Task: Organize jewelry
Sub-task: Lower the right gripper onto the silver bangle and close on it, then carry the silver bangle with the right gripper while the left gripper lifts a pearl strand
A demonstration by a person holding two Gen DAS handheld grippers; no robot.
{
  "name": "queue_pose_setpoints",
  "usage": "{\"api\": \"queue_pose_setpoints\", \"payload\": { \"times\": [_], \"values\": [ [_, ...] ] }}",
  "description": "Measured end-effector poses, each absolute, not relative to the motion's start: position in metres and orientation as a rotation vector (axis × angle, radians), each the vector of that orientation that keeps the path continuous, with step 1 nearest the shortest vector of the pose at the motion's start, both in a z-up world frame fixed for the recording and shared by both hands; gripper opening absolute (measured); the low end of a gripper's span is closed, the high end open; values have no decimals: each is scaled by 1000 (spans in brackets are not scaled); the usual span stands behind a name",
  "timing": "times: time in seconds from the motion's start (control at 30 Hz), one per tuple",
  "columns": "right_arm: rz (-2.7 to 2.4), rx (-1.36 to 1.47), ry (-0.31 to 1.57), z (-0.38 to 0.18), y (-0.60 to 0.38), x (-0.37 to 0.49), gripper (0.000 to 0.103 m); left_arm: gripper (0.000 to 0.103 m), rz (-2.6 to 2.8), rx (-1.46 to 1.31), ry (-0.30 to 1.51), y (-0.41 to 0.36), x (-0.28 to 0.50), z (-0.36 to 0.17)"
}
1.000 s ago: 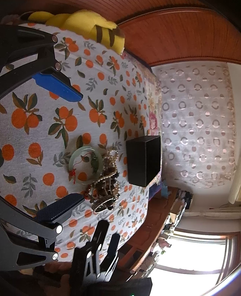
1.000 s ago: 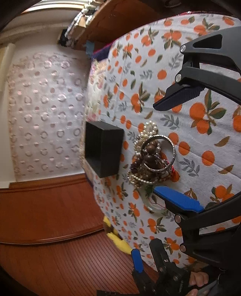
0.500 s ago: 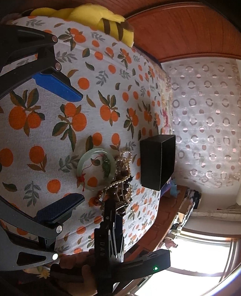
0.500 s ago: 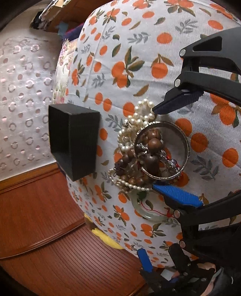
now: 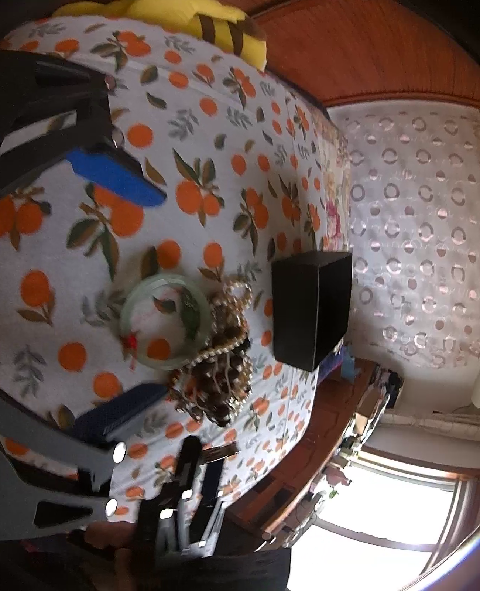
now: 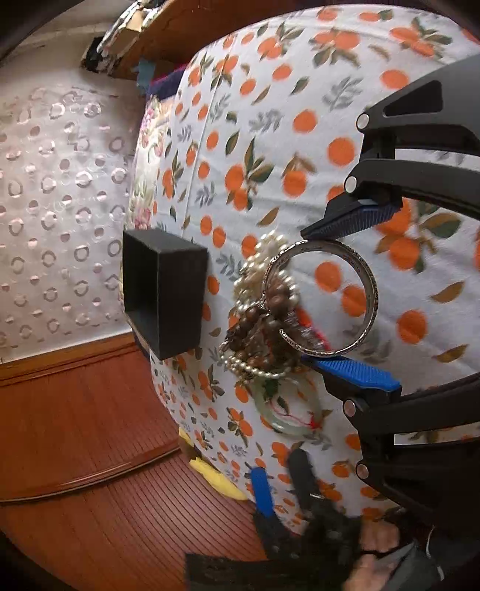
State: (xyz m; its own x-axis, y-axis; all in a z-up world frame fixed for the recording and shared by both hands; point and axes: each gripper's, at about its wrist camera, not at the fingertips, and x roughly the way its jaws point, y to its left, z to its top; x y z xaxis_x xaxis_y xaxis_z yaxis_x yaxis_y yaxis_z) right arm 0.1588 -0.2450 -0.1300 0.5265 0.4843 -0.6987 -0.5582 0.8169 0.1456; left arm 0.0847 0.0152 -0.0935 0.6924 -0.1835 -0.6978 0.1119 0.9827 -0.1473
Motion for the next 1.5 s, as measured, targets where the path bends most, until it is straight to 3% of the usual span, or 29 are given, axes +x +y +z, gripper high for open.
{"api": "queue_pose_setpoints", "payload": {
  "times": [0.33, 0.5, 0.83, 1.5],
  "values": [
    [577, -150, 771, -138, -253, 135, 63, 41, -257, -113, 822, -14, 116, -93],
    [570, -143, 766, -140, -253, 134, 63, 34, -247, -121, 843, -20, 137, -97],
    [573, -137, 762, -140, -254, 132, 63, 4, -236, -185, 854, -8, 146, -99],
    [562, -130, 756, -132, -255, 135, 63, 4, -246, -86, 665, -2, 135, 2]
  ]
}}
